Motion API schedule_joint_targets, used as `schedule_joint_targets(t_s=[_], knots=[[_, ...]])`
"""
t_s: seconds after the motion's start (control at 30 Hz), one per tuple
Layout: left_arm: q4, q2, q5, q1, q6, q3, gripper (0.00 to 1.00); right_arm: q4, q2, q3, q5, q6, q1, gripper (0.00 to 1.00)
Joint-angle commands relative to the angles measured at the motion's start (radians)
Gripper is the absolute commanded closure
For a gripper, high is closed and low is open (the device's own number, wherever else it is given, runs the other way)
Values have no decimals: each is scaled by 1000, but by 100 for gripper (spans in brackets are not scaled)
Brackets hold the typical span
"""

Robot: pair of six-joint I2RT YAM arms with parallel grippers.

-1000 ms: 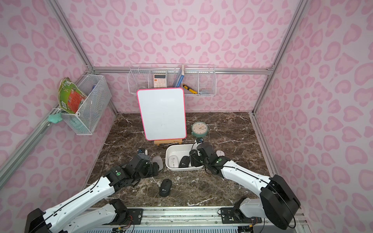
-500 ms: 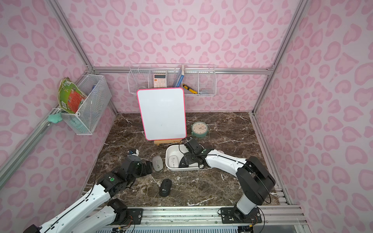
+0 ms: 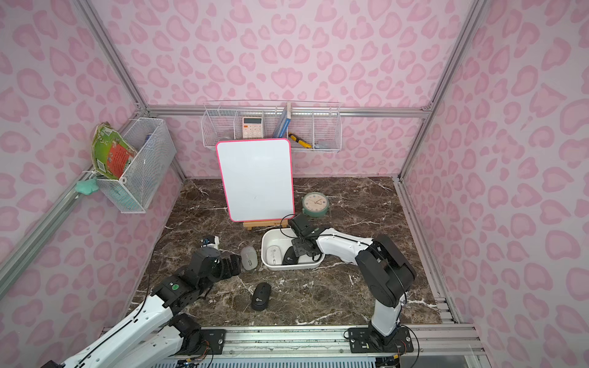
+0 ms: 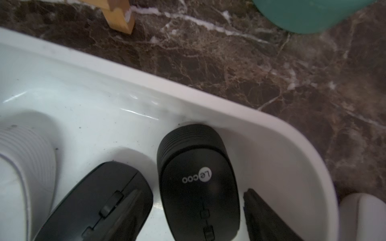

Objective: Take out the mouse from the storage box
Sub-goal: Pick up the mouse from the storage box.

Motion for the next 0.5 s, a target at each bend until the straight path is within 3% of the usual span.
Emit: schedule_joint_targets(t_s=[0.0, 0.27, 0.47], knots=[[13, -8, 7, 0, 10, -1, 3, -12, 20, 10, 10, 2, -7, 22], [16, 8, 13, 0, 10, 2, 3, -1, 54, 37, -42, 4, 15, 34], [22, 10, 14, 1, 10, 0, 3, 4, 39, 15, -32, -4, -15, 27]])
